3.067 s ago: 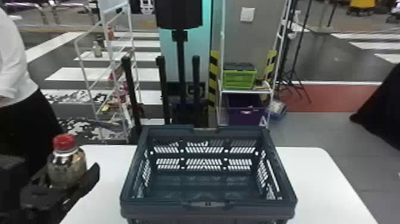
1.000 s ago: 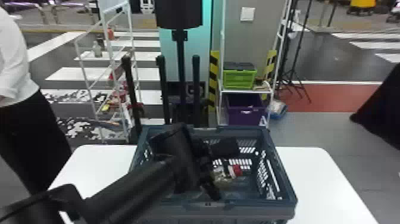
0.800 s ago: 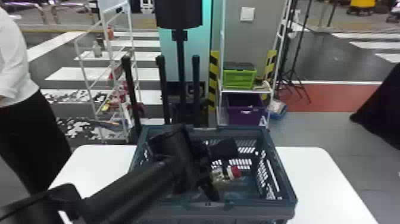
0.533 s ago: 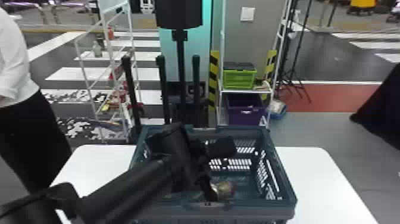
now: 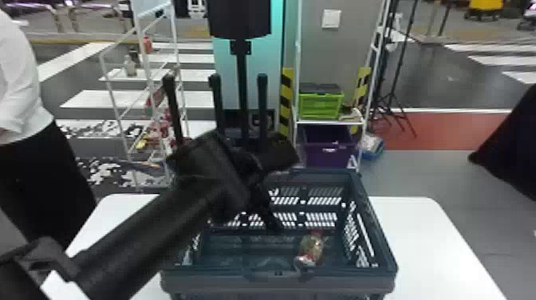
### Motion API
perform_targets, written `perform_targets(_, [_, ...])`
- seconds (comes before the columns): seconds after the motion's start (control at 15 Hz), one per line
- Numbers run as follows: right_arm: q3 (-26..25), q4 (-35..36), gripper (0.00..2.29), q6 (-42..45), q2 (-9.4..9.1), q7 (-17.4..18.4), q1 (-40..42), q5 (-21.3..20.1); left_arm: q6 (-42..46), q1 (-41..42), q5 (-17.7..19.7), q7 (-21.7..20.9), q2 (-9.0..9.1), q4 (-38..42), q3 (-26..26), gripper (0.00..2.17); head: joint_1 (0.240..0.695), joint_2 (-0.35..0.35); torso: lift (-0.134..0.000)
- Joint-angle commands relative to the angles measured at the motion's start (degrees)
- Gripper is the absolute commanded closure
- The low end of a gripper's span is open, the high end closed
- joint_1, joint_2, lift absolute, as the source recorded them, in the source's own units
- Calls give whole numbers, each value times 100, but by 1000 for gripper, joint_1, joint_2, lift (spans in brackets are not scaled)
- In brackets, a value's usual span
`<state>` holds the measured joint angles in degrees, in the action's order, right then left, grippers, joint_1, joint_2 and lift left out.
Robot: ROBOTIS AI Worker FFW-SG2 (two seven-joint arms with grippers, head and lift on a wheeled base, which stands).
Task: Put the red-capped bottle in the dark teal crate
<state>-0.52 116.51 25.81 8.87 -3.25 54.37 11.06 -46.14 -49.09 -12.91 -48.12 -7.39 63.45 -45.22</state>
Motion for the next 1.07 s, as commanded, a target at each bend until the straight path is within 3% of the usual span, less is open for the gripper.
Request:
perform_targets(0.0, [0,29,151,7,-8,0,21,1,-638,189,25,13,-272,862,716,56,499,0,0])
perform_targets(0.2, [-9,65,151,7,-8,0,29,1,-1622,954,245,365,-465,2444,2184,56,499,0,0])
perform_targets(0.33, [-9,100,151,7,-8,0,47,-7,-2009,1789,685,980,-623,3745,3019,56,499,0,0])
perform_targets(0.53, [-18,135,151,-28,27,0,47,-7,-2114,3257,1353,2043,-693,5476,4100,56,499,0,0])
perform_targets(0.73, [17,135,151,-116,88,0,3,1,-2114,4707,1608,2782,-702,6839,4918,56,499,0,0])
perform_targets(0.87, [44,126,151,-169,168,0,-41,28,-1938,5674,1695,3291,-606,7410,5331,56,499,0,0])
perform_targets(0.93, [61,135,151,-204,185,0,-67,28,-620,6280,1695,3573,-386,7515,5480,53,499,0,0])
perform_targets(1.0, [79,144,151,-239,203,0,-76,28,48,6746,1722,3502,-113,7533,5691,53,499,0,0])
